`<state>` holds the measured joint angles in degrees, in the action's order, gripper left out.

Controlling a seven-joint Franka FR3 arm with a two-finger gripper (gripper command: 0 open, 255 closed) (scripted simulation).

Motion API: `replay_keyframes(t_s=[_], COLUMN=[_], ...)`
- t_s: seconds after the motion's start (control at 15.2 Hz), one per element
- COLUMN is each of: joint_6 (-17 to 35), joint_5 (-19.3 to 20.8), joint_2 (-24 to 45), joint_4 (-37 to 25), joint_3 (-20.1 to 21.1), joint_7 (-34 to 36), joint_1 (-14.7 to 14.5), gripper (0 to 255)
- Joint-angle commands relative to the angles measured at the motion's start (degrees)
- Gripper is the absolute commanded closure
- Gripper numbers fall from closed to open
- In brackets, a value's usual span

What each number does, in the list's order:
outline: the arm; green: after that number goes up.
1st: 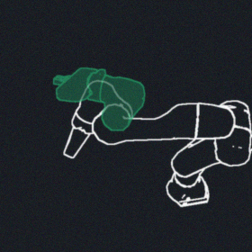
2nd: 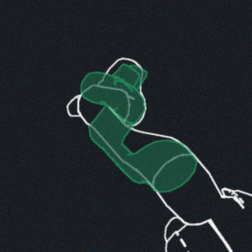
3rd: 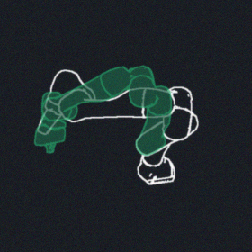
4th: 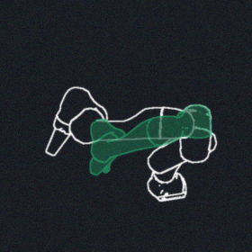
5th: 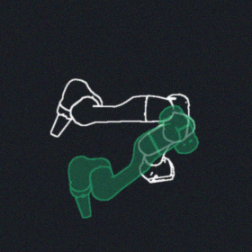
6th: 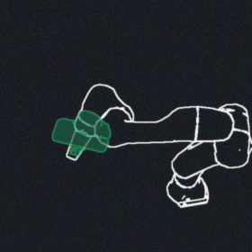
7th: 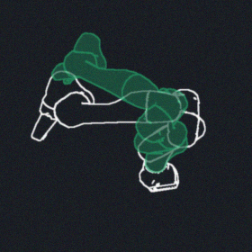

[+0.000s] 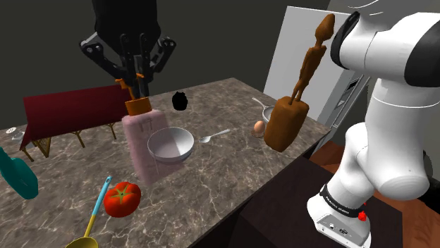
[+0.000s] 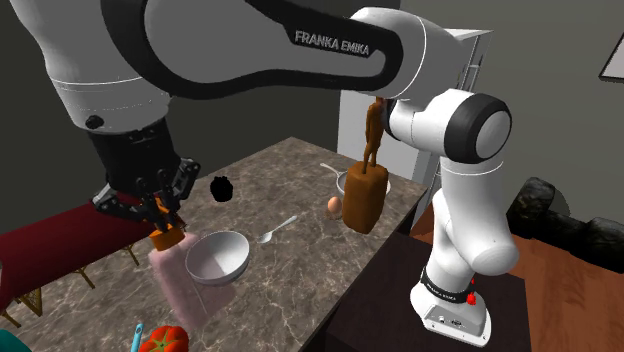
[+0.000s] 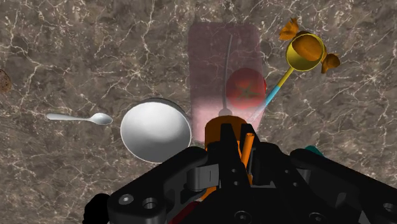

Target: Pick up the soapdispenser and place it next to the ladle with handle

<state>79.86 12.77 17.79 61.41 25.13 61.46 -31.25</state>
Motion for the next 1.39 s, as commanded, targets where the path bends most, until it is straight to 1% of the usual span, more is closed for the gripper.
replay_keyframes(t_s=[0.0,0.59,1.32], joint_6=[2.6,11.4,20.6], joint_5=[-0.8,-2.5,-3.2], joint_2=[-1.6,-5.2,-7.1], joint_4=[4.0,16.2,27.2], joint_3=[0.0,-0.2,-0.5], joint_7=[0.0,0.1,0.5], joint_1=[0.9,2.8,3.8], gripper=[255,255,255])
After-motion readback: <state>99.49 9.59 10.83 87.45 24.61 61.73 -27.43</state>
